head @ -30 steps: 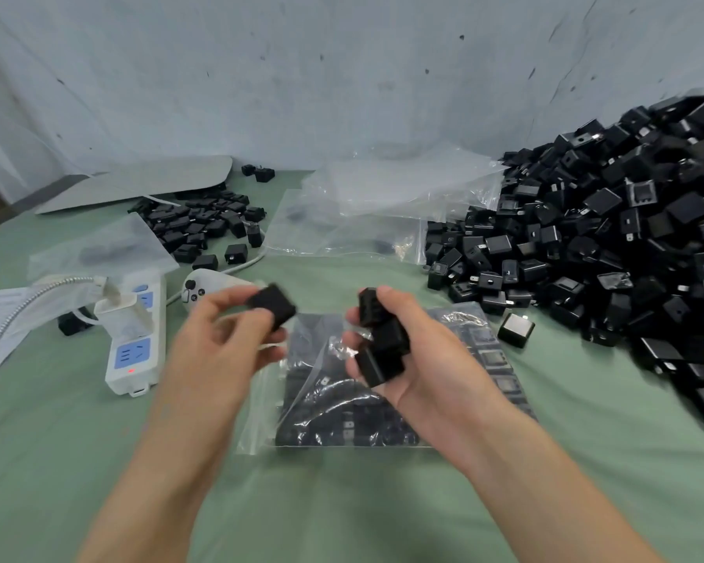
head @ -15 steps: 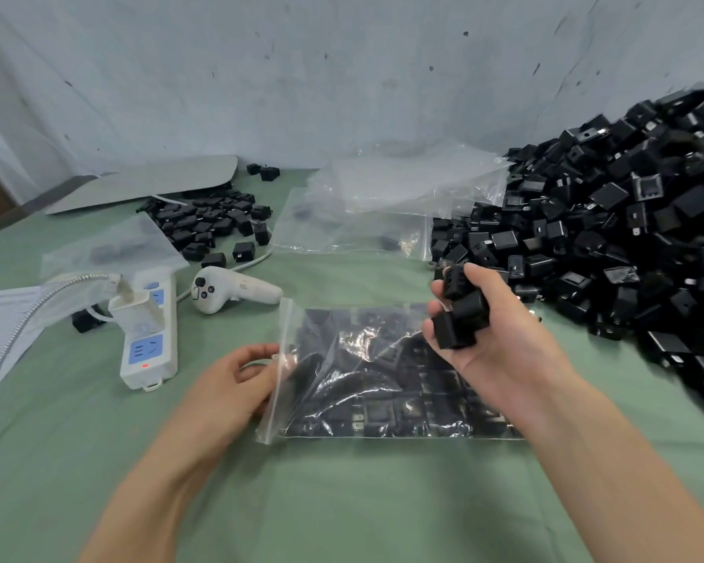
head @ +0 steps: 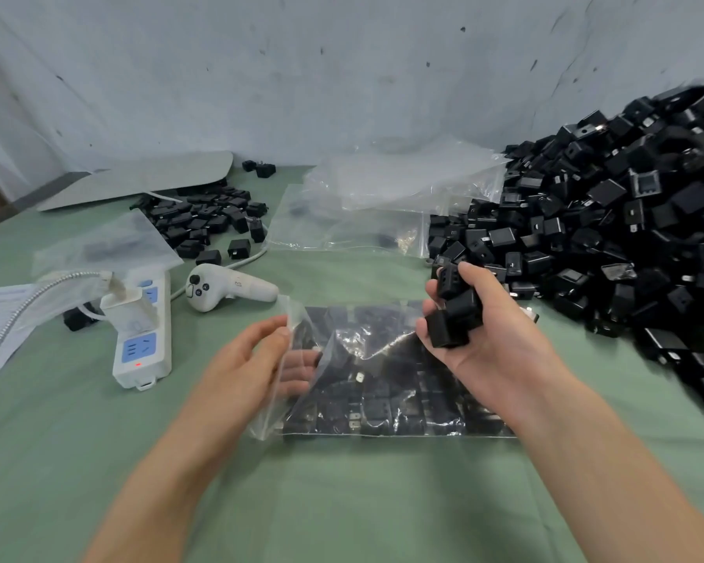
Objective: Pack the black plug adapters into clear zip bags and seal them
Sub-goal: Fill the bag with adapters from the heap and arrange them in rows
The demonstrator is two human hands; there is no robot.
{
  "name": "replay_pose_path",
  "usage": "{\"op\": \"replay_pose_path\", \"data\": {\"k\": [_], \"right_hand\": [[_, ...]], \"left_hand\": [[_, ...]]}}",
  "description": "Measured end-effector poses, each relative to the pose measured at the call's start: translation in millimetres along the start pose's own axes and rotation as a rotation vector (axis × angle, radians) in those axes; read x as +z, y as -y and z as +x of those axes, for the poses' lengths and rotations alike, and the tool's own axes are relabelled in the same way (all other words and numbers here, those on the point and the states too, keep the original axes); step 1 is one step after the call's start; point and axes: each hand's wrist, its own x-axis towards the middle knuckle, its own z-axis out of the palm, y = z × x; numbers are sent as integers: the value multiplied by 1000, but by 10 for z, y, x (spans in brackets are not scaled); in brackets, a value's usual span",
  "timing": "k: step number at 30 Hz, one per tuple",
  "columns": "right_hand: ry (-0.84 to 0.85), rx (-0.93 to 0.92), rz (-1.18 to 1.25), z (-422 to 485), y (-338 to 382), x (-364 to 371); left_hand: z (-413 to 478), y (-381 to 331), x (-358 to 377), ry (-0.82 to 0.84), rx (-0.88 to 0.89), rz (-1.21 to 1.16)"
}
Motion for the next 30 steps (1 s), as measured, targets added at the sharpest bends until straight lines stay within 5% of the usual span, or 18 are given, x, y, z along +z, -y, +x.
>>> {"op": "replay_pose_path", "data": {"k": [12, 17, 22, 30], "right_hand": [[78, 16, -150, -104, -76, 64], [187, -85, -315, -149, -142, 130], [297, -208, -433, -153, -340, 313], [489, -414, -637, -253, -365, 402]], "left_hand": [[-1, -25, 70, 64, 17, 158], [-45, -168, -76, -269, 257, 140], [-273, -369, 231, 55, 330, -25], [-294, -393, 239, 38, 309, 6]]}}
